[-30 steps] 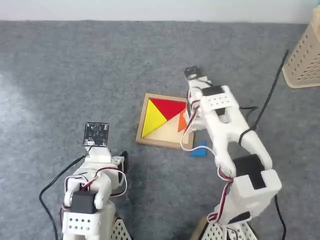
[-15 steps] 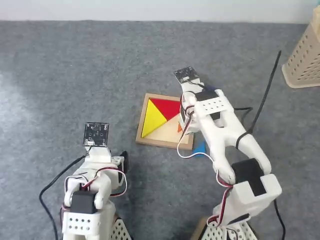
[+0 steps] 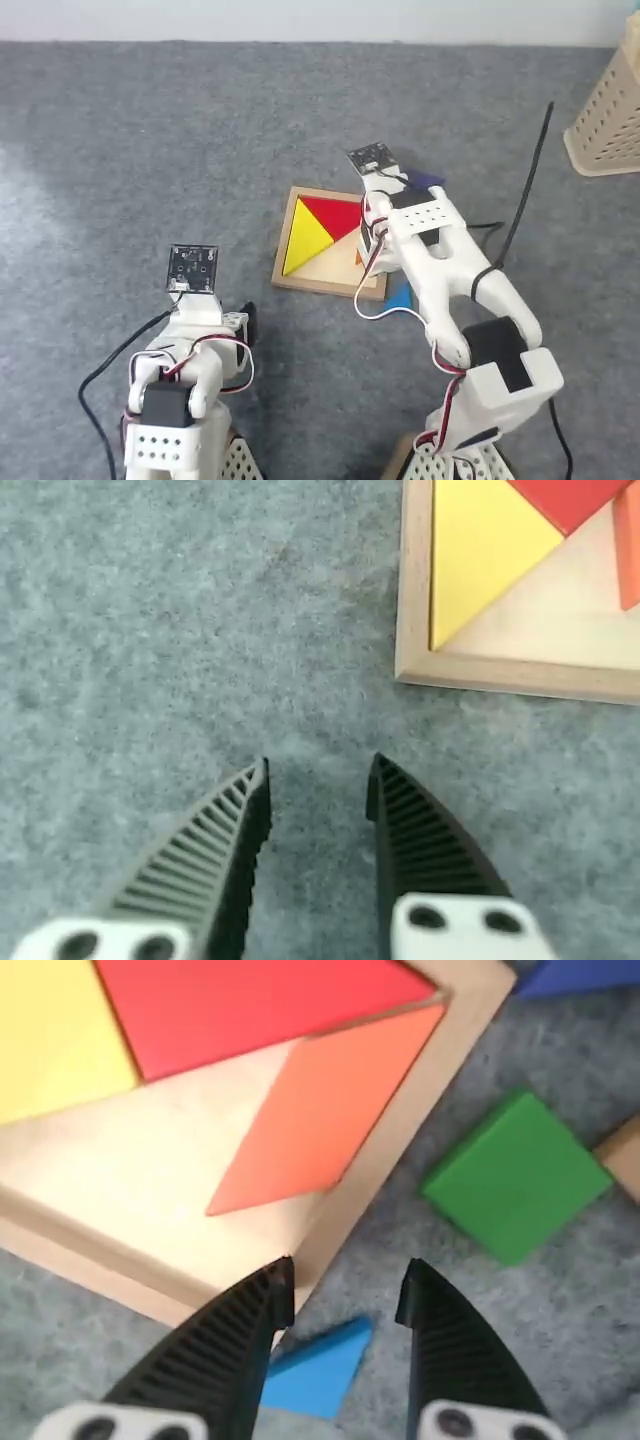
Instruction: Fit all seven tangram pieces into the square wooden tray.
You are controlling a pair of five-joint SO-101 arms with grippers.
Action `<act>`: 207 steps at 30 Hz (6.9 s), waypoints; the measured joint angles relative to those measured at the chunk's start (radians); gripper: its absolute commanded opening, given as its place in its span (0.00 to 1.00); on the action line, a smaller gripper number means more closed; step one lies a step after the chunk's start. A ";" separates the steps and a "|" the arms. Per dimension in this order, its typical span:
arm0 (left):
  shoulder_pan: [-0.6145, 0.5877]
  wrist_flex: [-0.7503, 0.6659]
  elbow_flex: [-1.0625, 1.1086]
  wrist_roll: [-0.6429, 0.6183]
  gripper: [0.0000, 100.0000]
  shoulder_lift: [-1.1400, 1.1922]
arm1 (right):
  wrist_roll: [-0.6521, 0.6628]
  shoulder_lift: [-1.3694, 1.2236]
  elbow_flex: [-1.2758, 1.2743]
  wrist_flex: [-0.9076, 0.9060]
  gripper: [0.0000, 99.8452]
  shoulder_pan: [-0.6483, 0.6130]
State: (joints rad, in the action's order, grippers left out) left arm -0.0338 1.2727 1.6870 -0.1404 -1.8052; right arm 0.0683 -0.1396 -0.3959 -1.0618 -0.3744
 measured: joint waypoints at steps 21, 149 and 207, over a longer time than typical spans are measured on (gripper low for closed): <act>0.000 0.000 0.000 0.000 0.15 0.000 | -0.094 -0.132 0.109 0.063 0.01 0.114; 0.000 0.000 0.000 0.000 0.15 0.000 | 0.084 -0.440 0.804 -0.351 0.01 -0.124; 0.000 0.000 0.000 0.000 0.15 0.000 | 0.086 0.127 -0.084 0.183 0.01 -0.052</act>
State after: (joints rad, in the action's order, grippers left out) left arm -0.0338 1.2727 1.6870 -0.1404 -1.8052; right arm 0.1542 -0.0123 -0.4803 -0.8792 -0.4266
